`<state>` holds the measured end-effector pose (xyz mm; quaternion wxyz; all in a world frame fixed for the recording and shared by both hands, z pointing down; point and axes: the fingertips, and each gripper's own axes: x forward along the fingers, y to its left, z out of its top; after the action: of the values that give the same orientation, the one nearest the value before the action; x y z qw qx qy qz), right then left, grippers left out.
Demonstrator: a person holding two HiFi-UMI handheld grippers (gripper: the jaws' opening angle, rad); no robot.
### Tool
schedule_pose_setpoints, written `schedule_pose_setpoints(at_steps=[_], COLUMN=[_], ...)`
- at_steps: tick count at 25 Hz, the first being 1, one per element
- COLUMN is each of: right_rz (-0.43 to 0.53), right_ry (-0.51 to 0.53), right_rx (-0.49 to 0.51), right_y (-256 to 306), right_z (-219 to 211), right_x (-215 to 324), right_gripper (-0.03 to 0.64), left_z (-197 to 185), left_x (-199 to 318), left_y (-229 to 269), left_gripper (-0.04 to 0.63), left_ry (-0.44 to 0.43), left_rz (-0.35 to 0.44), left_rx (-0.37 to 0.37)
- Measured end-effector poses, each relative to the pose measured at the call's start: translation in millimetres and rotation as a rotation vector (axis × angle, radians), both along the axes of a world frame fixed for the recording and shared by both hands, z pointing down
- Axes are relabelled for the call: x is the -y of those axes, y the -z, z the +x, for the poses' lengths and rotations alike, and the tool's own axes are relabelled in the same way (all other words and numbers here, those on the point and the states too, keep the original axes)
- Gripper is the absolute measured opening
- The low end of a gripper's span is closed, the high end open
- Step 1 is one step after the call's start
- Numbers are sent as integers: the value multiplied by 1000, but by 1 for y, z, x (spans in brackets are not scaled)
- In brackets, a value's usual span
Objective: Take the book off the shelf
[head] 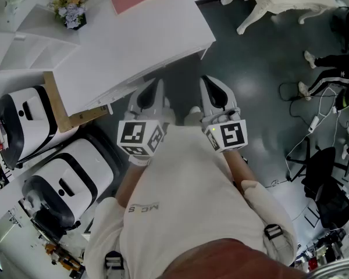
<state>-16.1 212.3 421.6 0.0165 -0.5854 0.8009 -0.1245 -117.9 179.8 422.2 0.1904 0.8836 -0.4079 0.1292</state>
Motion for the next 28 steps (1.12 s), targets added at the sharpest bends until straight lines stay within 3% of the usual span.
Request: schedule_pose_setpoints(at_steps=[9,12,17,22,28], right_rz=[80,84,86,97,84], right_ry=[-1,-4,-23,-13,-23], right_rx=[-35,-33,76,57,93], right_y=[22,22,28,26,18], right_z=[-5,-8,9,34,49], right_x=[11,10,3,-8,18], right_gripper=[0,0,-3,-3,-3], left_z=[10,6,13,28,31], left_x=[10,7,0,-5,18], left_y=[31,30,33,36,38], left_gripper=[3,2,2,2,2], left_ry=[-31,-23,-14,8,44], left_rz=[117,122,124,126,117], left_rx=[-41,-49,-46,-33,-25])
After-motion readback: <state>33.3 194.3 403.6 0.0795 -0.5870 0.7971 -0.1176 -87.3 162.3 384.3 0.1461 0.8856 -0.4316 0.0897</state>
